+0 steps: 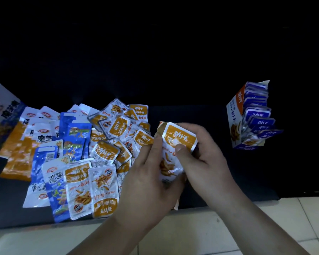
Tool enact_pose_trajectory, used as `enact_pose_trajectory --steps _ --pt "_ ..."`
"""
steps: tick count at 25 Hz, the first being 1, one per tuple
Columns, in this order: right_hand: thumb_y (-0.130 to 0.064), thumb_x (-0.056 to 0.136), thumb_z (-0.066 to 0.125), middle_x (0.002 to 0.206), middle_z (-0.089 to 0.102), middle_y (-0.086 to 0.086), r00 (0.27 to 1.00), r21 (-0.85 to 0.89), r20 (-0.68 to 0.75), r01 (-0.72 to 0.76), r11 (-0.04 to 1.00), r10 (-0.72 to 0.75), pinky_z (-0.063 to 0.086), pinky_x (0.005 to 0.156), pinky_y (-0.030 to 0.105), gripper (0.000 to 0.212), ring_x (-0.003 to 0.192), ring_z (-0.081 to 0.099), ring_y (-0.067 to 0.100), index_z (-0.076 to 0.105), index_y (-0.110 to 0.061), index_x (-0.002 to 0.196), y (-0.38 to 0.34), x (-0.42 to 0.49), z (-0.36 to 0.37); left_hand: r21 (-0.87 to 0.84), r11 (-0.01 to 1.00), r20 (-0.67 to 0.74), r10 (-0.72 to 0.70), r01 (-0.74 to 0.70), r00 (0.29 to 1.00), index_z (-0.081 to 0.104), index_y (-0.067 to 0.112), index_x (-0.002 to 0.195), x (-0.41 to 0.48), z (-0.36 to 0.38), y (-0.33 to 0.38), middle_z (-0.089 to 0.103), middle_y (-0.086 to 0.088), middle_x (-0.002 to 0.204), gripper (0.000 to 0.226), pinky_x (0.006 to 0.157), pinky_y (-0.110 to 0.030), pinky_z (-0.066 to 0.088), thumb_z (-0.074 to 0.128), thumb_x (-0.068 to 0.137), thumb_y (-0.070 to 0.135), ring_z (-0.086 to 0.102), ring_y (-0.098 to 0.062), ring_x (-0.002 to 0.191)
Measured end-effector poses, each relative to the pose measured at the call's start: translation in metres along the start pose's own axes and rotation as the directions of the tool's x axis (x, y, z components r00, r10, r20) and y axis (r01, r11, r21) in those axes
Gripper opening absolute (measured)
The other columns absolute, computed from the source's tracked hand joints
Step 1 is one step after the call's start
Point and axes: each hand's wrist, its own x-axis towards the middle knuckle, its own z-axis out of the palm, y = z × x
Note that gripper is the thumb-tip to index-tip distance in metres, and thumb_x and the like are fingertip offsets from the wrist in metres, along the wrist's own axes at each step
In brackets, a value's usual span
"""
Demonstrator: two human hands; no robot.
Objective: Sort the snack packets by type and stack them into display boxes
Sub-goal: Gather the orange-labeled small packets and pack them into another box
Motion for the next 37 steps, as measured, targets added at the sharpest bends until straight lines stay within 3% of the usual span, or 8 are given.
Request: enact_pose_trajectory --steps 7,15,20,23,26,28,32,37 --pt "-0.006 0.096 0.067 0.113 0.071 -0.019 0.995 -0.176 0.096 0.011 0.984 0.006 0.059 0.076 0.016 0.05 0.102 0.068 -0.007 0.064 -0.047 0.124 0.001 0.022 -0.018 0.019 1.0 -0.011 0.002 -0.002 1.0 0.019 0.029 0.163 0.001 0.011 -0.014 0.049 0.01 0.132 0.096 0.083 -0.03 0.06 0.064 0.084 0.058 0.058 -0.008 0.116" --pt "-0.002 0.097 0.063 0.12 0.064 -0.016 0.992 -0.276 -0.011 0.117 0.954 -0.125 0.059 0.081 0.019 0.06 0.107 0.064 -0.004 0.057 -0.045 0.139 0.012 0.038 -0.02 0.059 0.993 0.044 -0.102 0.099 0.994 0.01 0.036 0.163 -0.017 0.015 -0.039 0.024 0.008 0.165 0.09 0.111 -0.037 0.044 0.064 0.091 0.038 0.03 -0.015 0.149" --pt "0.001 0.088 0.068 0.11 0.062 -0.006 0.915 -0.654 -0.02 0.293 0.697 -0.403 0.055 0.085 0.046 0.062 0.104 0.059 0.019 0.061 -0.033 0.139 0.036 0.057 -0.012 -0.015 0.984 0.185 -0.171 0.177 0.968 0.02 0.041 0.162 -0.026 0.016 -0.057 0.048 0.009 0.148 0.083 0.087 -0.03 0.056 0.051 0.093 0.006 0.06 -0.009 0.117" --pt "-0.004 0.079 0.078 0.103 0.061 -0.001 0.843 -0.86 -0.044 0.24 0.449 -0.536 0.049 0.082 0.045 0.067 0.097 0.054 0.024 0.061 -0.031 0.139 0.048 0.06 -0.009 -0.051 0.98 0.2 -0.177 0.19 0.964 0.026 0.042 0.159 -0.026 0.015 -0.057 0.051 0.013 0.14 0.083 0.085 -0.033 0.056 0.051 0.092 0.002 0.06 -0.005 0.111" --pt "-0.01 0.076 0.081 0.111 0.05 0.005 0.817 -0.913 -0.129 0.123 0.388 -0.562 0.042 0.086 0.043 0.072 0.102 0.046 0.027 0.059 -0.035 0.141 0.053 0.064 -0.01 -0.059 0.982 0.186 -0.167 0.181 0.968 0.028 0.045 0.158 -0.026 0.017 -0.061 0.053 0.012 0.137 0.083 0.082 -0.024 0.055 0.053 0.092 0.001 0.062 -0.004 0.105" --pt "-0.016 0.079 0.082 0.124 0.047 0.009 0.823 -0.895 -0.185 0.085 0.437 -0.538 0.044 0.095 0.048 0.07 0.114 0.045 0.03 0.058 -0.033 0.142 0.057 0.068 -0.013 -0.07 0.981 0.182 -0.168 0.183 0.969 0.029 0.045 0.158 -0.026 0.017 -0.063 0.054 0.011 0.136 0.082 0.08 -0.017 0.052 0.054 0.094 0.001 0.062 -0.005 0.104" --pt "-0.02 0.089 0.078 0.131 0.057 -0.004 0.932 -0.443 -0.289 0.073 0.894 -0.22 0.055 0.099 0.039 0.057 0.123 0.058 0.014 0.058 -0.031 0.142 0.061 0.076 -0.013 -0.133 0.968 0.183 -0.189 0.214 0.965 0.029 0.046 0.158 -0.026 0.016 -0.067 0.053 0.014 0.136 0.08 0.078 -0.012 0.048 0.054 0.096 0.003 0.062 -0.007 0.106" --pt "-0.022 0.091 0.077 0.124 0.064 -0.01 0.94 -0.199 -0.339 -0.043 0.979 -0.028 0.059 0.093 0.028 0.058 0.111 0.064 0.002 0.054 -0.035 0.142 0.063 0.075 -0.007 -0.18 0.961 0.162 -0.183 0.211 0.97 0.033 0.045 0.157 -0.026 0.018 -0.068 0.053 0.017 0.139 0.077 0.086 -0.022 0.055 0.057 0.096 0.006 0.061 -0.005 0.115"
